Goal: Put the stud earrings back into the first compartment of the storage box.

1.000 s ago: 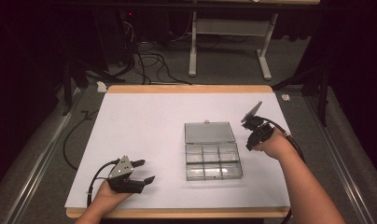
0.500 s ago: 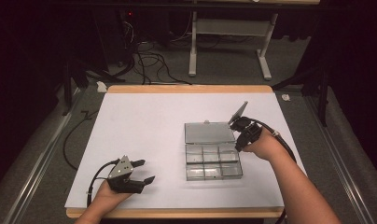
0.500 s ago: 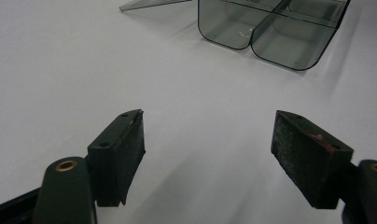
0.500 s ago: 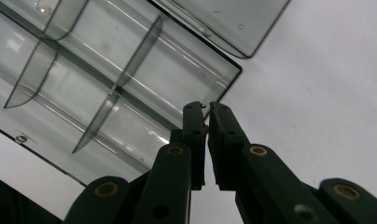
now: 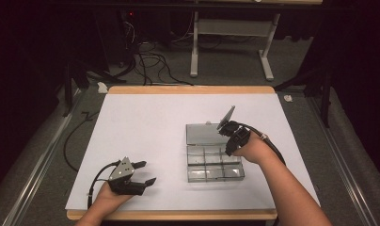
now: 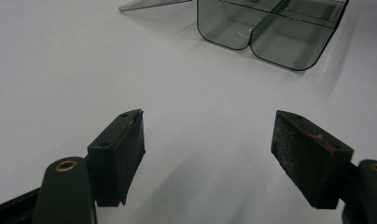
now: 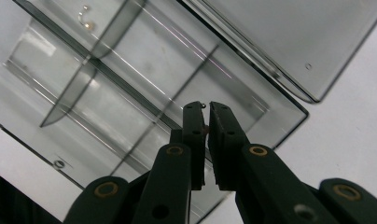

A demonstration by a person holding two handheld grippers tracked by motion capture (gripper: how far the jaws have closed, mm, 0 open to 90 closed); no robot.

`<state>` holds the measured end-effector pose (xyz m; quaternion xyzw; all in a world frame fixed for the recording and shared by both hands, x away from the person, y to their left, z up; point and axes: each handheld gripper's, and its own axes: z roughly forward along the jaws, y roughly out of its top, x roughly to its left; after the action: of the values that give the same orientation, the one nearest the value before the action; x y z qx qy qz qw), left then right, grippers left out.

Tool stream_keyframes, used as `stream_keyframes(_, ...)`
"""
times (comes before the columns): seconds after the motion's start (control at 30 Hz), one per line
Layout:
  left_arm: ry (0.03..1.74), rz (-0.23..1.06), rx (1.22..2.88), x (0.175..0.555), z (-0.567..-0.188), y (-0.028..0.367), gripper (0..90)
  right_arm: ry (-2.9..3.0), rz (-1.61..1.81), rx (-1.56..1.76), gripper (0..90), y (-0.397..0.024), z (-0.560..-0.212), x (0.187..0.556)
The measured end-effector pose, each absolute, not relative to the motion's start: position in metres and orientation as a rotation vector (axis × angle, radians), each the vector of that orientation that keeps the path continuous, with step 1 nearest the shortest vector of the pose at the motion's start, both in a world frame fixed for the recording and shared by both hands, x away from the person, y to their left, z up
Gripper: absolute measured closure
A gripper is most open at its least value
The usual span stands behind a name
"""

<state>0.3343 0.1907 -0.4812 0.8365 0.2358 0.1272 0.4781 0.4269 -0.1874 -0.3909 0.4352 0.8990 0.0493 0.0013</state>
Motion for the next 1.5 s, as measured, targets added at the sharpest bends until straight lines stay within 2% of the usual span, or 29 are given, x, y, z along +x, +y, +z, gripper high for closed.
stream_keyframes(1.13,0.571,0.306,2.043,0.334,-0.481,0.191,26.3,2.943,0.207,1.167,86.0,-0.102,-0.405,0.428)
stream_keyframes(1.5,0.570,0.304,2.043,0.334,-0.481,0.191,26.2,2.964,0.165,1.159,85.9,-0.086,-0.427,0.433)
